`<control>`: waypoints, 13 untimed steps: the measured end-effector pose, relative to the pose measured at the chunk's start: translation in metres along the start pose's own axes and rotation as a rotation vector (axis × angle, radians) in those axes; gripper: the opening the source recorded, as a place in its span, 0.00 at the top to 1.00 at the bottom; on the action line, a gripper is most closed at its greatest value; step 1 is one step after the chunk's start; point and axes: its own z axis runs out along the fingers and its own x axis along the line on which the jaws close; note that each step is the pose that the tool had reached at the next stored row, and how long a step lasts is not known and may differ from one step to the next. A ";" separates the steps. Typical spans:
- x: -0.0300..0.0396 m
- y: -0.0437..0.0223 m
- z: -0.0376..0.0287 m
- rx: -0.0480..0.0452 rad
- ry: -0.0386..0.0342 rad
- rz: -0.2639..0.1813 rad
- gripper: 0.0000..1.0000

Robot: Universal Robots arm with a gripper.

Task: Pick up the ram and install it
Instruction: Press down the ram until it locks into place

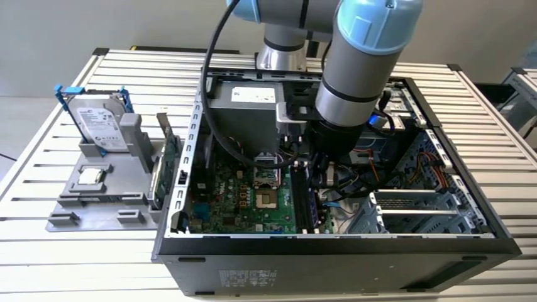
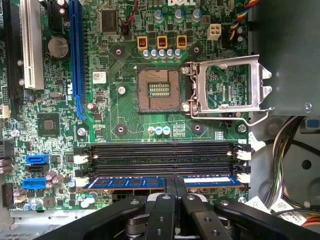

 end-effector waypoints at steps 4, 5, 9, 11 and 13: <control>0.0000 0.0000 0.0020 -0.0001 0.0003 0.000 1.00; 0.0001 0.0000 0.0024 -0.0001 0.0004 0.000 1.00; 0.0000 -0.0001 0.0033 0.0000 0.0000 0.000 1.00; -0.0001 -0.0001 0.0034 0.0000 -0.0001 0.000 1.00; 0.0000 0.0000 0.0034 -0.0001 0.0000 0.000 1.00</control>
